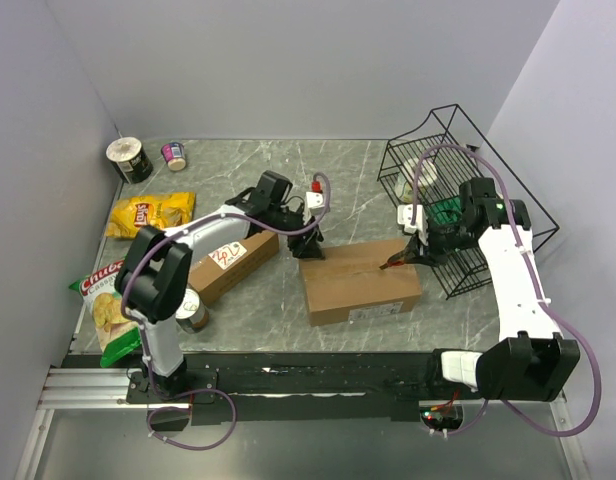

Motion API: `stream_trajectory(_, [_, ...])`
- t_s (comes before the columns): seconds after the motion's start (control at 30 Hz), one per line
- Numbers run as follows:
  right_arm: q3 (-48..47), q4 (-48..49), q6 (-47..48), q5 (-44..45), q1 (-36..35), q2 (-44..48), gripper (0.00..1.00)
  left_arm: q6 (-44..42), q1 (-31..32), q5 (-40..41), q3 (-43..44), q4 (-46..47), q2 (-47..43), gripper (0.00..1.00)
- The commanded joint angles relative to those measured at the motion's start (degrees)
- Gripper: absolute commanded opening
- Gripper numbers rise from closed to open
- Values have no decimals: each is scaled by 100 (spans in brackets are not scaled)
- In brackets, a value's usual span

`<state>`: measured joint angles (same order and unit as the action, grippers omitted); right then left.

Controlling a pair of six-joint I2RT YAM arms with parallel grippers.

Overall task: Unpack the express box
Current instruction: Cut the express box at the center of the board.

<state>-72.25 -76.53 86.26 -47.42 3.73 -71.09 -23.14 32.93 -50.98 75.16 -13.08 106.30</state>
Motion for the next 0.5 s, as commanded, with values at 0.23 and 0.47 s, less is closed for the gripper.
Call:
stream_trajectory(0.23, [-290, -266, -416, 628, -890, -89, 0, -945, 617, 456, -869, 279, -1619, 70])
stream_trajectory(0.47, [-343, -213, -742, 822, -962, -115, 0, -702, 1927, 1415, -2285, 2685, -2017, 79])
